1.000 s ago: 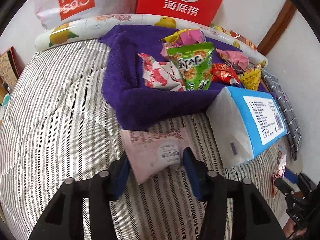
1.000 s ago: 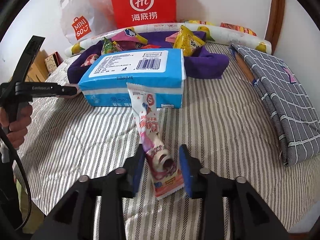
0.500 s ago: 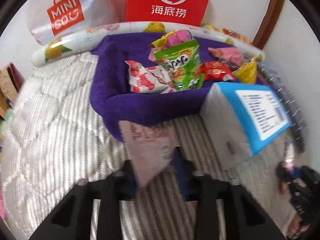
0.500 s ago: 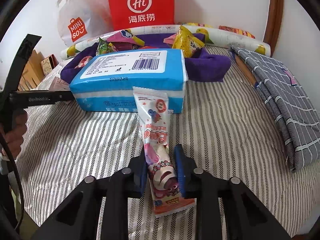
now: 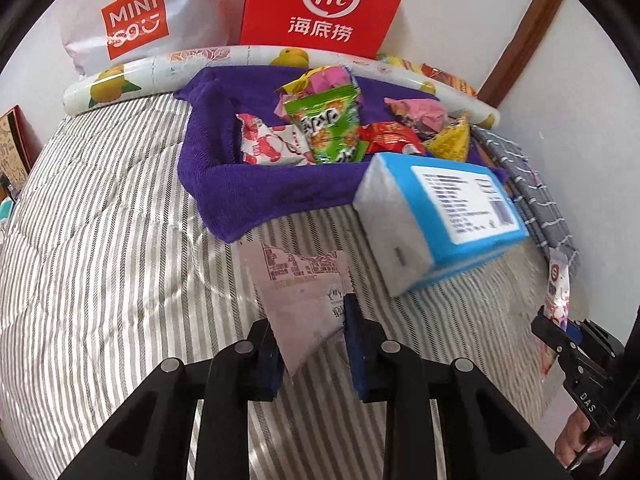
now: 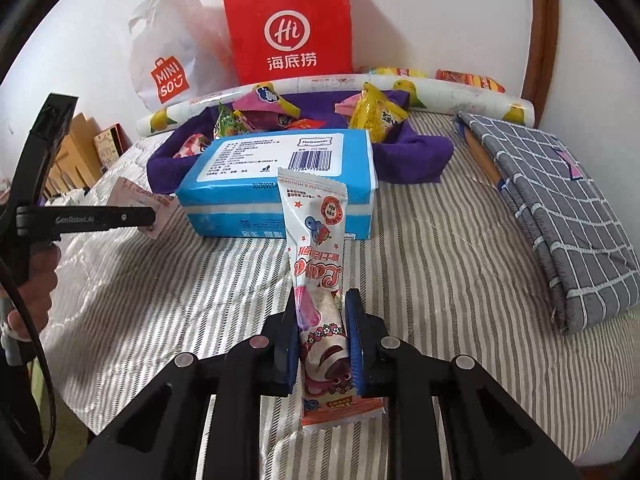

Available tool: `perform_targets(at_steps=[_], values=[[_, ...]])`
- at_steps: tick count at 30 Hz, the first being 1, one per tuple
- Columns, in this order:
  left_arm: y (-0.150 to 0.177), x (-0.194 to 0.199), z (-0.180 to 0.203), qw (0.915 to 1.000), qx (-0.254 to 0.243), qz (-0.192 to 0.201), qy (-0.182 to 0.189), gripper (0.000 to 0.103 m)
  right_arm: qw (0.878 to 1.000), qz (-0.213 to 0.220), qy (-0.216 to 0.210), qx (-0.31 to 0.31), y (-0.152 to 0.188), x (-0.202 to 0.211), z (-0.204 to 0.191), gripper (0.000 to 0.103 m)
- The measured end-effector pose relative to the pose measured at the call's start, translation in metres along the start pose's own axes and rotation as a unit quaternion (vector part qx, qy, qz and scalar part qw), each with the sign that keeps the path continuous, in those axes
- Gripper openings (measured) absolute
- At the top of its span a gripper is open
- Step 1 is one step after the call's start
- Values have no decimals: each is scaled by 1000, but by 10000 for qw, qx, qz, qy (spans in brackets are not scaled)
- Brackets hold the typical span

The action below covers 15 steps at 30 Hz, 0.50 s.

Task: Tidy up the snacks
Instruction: 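Lift both held packets and carry them over the purple towel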

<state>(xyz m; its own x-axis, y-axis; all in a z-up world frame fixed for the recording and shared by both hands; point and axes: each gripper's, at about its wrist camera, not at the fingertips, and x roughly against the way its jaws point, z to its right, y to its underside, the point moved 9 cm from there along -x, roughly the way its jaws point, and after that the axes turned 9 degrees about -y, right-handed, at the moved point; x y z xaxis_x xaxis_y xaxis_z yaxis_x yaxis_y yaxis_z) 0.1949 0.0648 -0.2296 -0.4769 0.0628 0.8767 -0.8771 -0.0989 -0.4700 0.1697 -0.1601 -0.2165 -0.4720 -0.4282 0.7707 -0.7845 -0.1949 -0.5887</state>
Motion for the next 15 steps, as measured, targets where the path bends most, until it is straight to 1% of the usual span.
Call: perform_targets(at_steps=[7, 11, 15], values=[[9, 25, 11, 9998, -49, 117, 120, 24, 9995, 218, 57, -219, -2, 20, -1, 20], [15, 39, 20, 9995, -121, 194, 196, 24, 9991, 352, -5, -248, -7, 32, -7, 20], [18, 54, 27, 9991, -130, 283, 302, 24, 9987, 468, 58, -200, -11, 43, -13, 21]])
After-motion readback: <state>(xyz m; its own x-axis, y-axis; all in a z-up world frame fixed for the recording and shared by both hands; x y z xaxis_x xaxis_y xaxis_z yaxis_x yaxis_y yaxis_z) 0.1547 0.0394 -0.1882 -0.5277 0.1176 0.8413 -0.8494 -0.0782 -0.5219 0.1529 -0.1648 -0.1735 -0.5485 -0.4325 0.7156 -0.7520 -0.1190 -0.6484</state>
